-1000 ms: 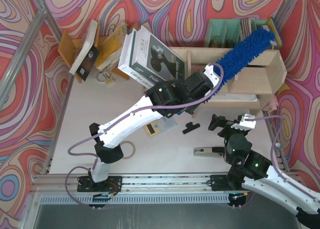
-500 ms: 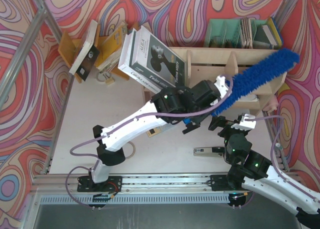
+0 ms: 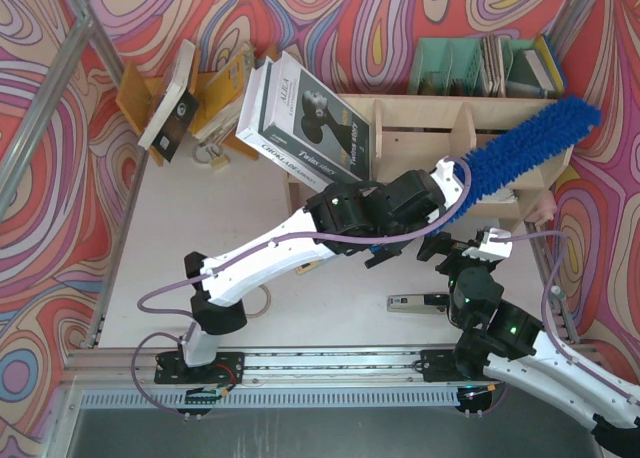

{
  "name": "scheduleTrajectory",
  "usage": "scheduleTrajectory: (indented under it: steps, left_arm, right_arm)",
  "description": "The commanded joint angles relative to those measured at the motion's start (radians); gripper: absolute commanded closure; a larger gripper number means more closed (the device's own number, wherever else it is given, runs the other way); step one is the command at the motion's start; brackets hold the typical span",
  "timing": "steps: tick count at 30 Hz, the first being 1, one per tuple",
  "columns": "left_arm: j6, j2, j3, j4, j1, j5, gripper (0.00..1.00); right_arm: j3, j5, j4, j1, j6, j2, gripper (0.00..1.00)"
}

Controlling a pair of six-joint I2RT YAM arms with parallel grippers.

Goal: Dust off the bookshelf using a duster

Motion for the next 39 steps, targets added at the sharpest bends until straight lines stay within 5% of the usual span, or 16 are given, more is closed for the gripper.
scheduleTrajectory:
  steps: [1, 12, 29, 39]
  left_arm:
    - [-0.044, -0.102, -0.052, 0.093, 0.019, -0.172, 1.0]
    - [-0.318, -0.287, -0.171, 0.051, 0.001, -0.317, 1.0]
    - [-0.776, -0.388, -0.378, -0.212, -0.395, -0.567, 1.0]
    - [-0.941, -0.431, -0.561, -0.252, -0.481, -0.571, 1.0]
  right_arm:
    - [0.016, 0.029, -0.007, 0.0, 0.012, -0.009, 0.01]
    - [0.016, 0.032, -0.009, 0.001, 0.014, -0.008, 0.01]
    - [0.018, 0.044, -0.006, 0.001, 0.014, 0.009, 0.01]
    - [0.02, 0.048, -0.012, 0.001, 0.02, 0.02, 0.01]
